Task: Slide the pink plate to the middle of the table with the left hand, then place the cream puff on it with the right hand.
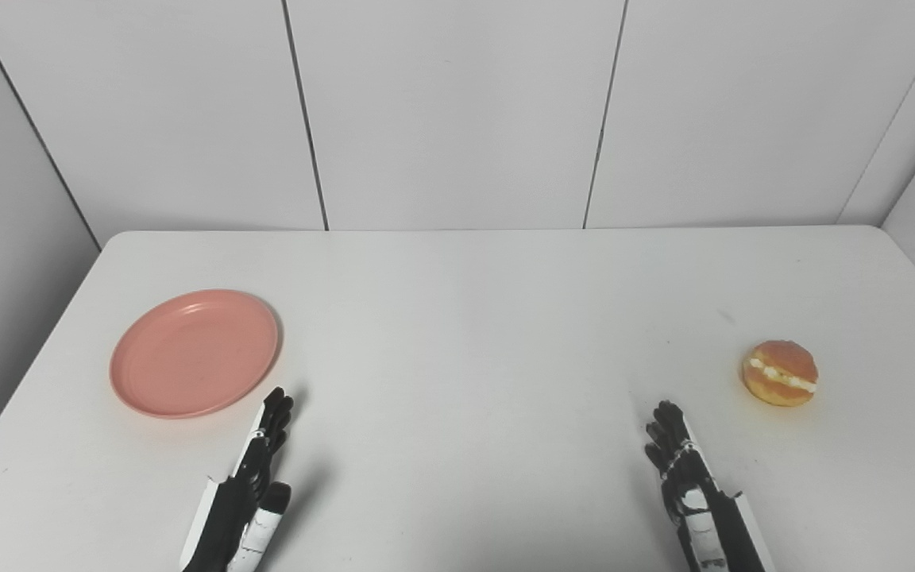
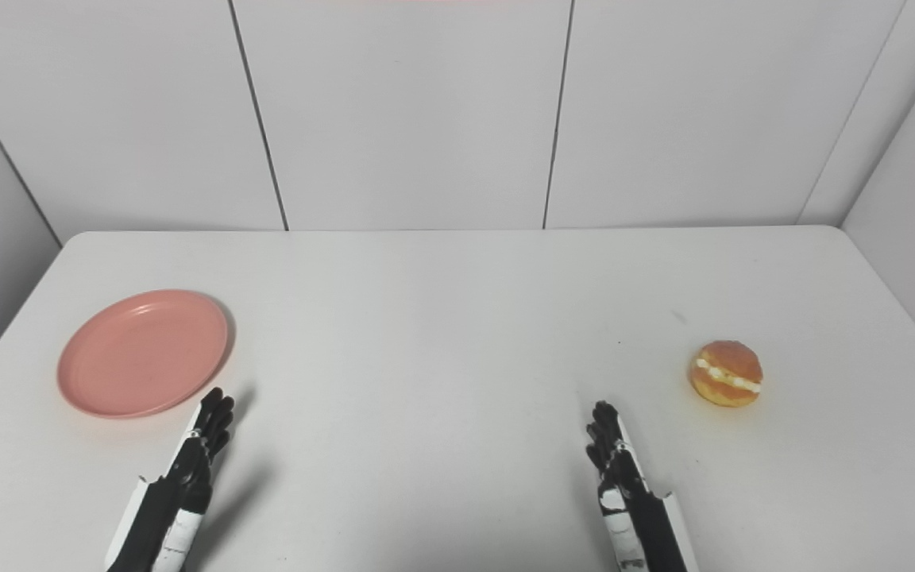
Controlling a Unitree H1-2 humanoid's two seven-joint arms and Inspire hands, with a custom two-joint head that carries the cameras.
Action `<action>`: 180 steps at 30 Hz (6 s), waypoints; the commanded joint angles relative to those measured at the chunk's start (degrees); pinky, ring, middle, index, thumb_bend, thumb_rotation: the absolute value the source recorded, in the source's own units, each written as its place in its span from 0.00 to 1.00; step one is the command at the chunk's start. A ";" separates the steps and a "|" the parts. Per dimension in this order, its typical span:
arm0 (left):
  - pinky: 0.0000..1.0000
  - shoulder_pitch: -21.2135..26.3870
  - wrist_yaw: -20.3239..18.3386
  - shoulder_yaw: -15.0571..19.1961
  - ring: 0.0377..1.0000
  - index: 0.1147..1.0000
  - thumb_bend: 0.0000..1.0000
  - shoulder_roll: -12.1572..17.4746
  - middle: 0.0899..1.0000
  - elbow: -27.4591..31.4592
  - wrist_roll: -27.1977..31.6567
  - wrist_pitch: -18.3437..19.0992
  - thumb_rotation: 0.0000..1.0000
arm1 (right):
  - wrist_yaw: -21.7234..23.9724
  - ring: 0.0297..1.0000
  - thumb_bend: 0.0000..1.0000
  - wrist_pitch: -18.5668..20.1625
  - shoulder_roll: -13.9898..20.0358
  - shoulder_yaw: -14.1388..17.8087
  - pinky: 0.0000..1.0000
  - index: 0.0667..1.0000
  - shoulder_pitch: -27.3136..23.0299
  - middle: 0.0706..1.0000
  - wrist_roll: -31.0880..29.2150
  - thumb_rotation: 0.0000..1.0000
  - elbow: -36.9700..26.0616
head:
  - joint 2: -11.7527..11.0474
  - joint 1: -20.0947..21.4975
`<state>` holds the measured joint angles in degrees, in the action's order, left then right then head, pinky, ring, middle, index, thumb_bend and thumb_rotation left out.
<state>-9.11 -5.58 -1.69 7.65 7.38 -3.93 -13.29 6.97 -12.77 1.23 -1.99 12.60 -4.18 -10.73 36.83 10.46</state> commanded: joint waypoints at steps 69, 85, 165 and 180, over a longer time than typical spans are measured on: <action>0.97 -1.64 6.44 -9.36 0.97 1.00 0.91 -5.67 0.98 -6.37 -10.11 -2.84 0.99 | 5.75 1.00 0.93 -8.34 6.72 3.65 1.00 1.00 -0.46 1.00 -7.52 1.00 11.09 | -12.32 -20.71; 0.94 -0.08 9.33 -11.40 0.97 1.00 0.91 -5.72 0.98 -10.24 -10.77 -3.75 0.96 | 6.07 1.00 0.91 -9.30 7.69 3.45 1.00 1.00 -1.96 1.00 -7.84 1.00 15.87 | -17.35 -22.77; 0.94 36.25 10.89 20.54 0.87 0.88 0.95 14.46 0.83 -28.87 9.22 4.55 0.99 | 5.90 1.00 0.94 -8.11 7.53 0.77 1.00 1.00 -2.31 1.00 -6.45 1.00 15.96 | -17.42 -21.81; 0.94 39.94 10.88 20.55 0.88 0.84 0.97 17.21 0.83 -49.26 9.98 -5.27 0.94 | 5.71 1.00 0.94 -7.90 7.43 0.77 1.00 1.00 -2.42 0.99 -6.20 1.00 16.14 | -17.20 -21.64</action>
<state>27.69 4.89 18.65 22.28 -41.42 5.94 -16.01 13.12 -24.35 8.04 -1.30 8.38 -11.85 0.30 19.60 -11.16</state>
